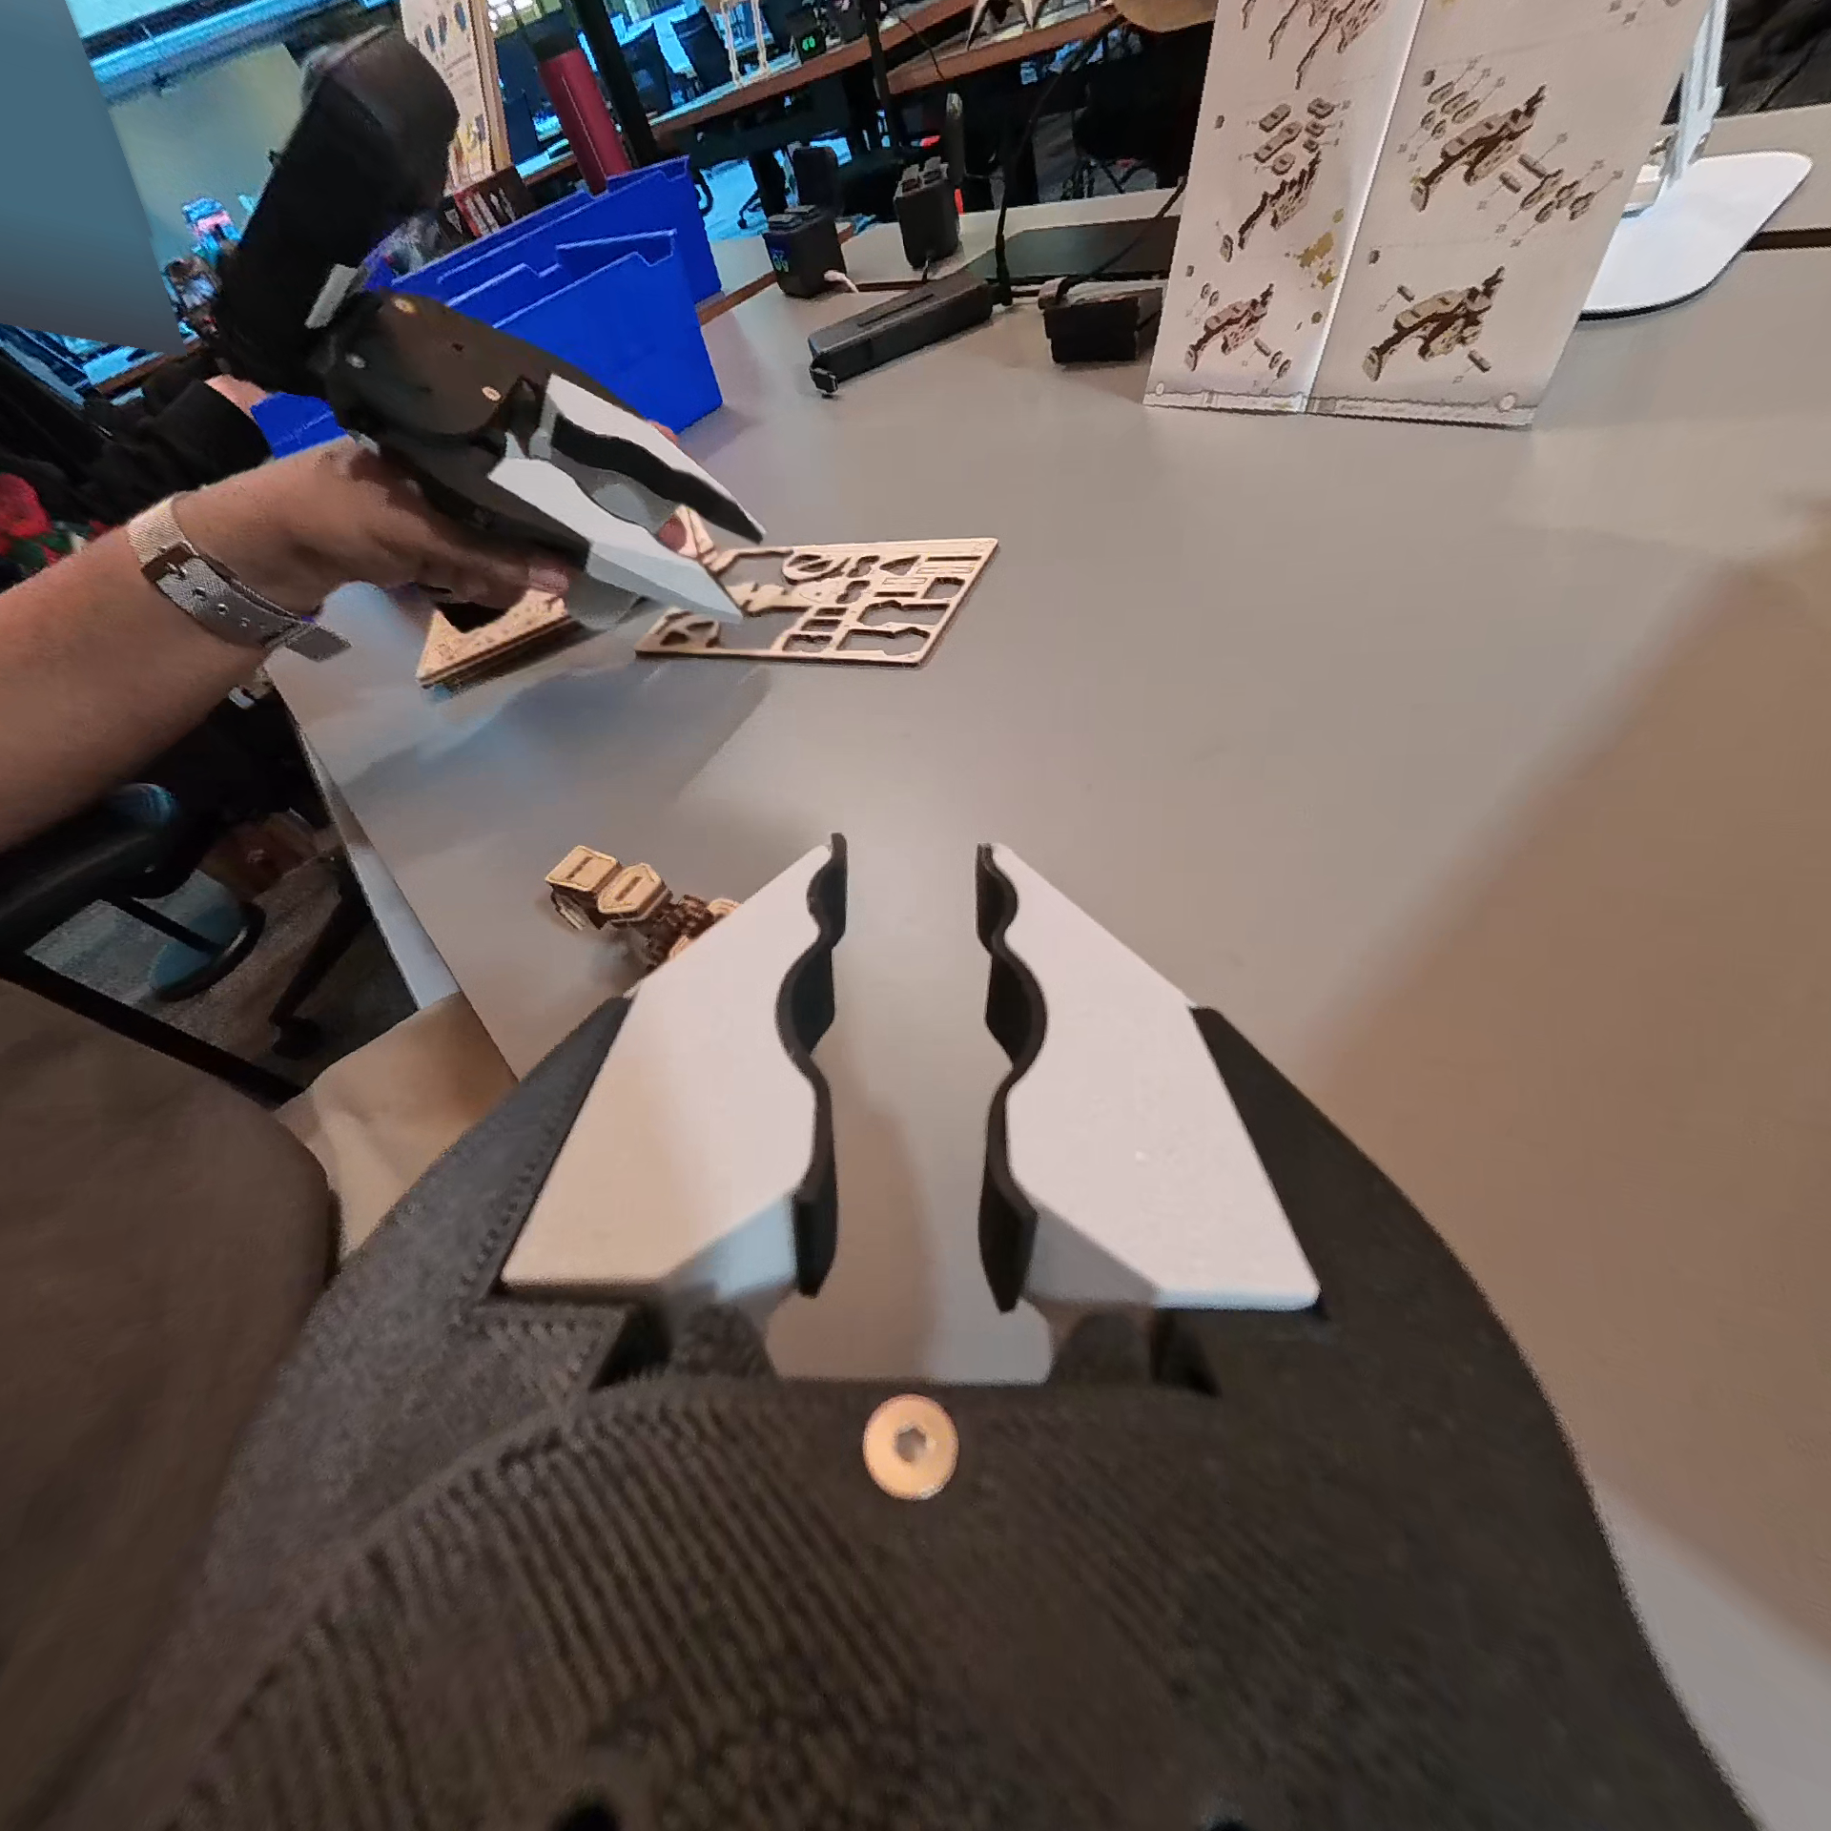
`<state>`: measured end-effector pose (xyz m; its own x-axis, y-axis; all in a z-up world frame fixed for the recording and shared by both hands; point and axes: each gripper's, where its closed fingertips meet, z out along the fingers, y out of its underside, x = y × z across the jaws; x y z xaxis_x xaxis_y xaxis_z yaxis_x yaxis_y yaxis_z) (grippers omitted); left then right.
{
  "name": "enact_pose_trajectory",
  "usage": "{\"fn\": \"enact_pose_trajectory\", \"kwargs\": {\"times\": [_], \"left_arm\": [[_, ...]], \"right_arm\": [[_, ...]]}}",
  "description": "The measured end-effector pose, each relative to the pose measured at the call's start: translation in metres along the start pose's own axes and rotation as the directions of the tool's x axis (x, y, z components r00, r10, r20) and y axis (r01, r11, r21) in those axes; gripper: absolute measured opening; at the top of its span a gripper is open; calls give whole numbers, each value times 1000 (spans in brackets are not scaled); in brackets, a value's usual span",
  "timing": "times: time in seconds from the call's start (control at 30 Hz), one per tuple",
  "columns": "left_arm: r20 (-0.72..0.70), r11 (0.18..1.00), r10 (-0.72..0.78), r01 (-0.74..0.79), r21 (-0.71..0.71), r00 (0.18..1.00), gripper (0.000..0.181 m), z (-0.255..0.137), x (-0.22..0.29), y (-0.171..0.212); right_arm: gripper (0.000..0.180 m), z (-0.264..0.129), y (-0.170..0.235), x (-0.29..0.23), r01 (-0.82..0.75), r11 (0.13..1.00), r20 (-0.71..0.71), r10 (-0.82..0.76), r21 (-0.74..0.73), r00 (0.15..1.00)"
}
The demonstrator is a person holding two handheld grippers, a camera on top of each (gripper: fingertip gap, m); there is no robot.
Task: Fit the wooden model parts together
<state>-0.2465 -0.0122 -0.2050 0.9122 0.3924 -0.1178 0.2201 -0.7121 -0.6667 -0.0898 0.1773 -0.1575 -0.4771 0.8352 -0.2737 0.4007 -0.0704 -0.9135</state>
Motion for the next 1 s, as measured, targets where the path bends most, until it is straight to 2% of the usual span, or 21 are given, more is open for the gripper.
{"fn": "enact_pose_trajectory", "kwargs": {"times": [0.1,0.17,0.23,0.3,0.33,0.4,0.47,0.53,0.67,0.8,1.0], "left_arm": [[62,995,-93,90,52,994,49,-8,-34,-5],[-10,984,-168,169,53,986,51,-6,-42,-6],[-70,977,-215,214,-26,974,47,2,-45,4],[-46,977,-212,211,-39,976,15,6,-55,7],[-36,976,-215,214,-23,976,8,5,-59,5],[-65,974,-226,226,-5,972,10,0,-61,3],[-105,973,-230,228,-29,967,30,-2,-61,5],[-140,974,-220,209,-88,965,35,2,-59,12],[-126,973,-184,162,-165,975,27,16,-50,24],[-61,979,-127,115,-166,990,5,20,-47,20],[-72,988,-95,85,-125,993,3,23,-27,3]], "right_arm": [[25,-1,-2,-1,-19,1000,11,19,16,1000],[25,-1,-2,0,-28,999,16,28,20,999],[25,0,-2,0,-33,999,20,33,21,999],[25,0,-3,0,-36,999,22,36,22,999],[24,-1,-3,0,-37,999,22,36,24,999],[24,-1,-3,0,-35,999,18,34,23,999],[24,-2,-3,1,-36,999,14,35,24,999],[24,-2,-3,3,-43,999,13,42,25,999],[24,-1,-3,6,-56,998,10,56,29,998],[24,-1,-4,8,-55,998,3,55,30,999],[26,19,-16,9,35,999,3,-35,9,999]]}}
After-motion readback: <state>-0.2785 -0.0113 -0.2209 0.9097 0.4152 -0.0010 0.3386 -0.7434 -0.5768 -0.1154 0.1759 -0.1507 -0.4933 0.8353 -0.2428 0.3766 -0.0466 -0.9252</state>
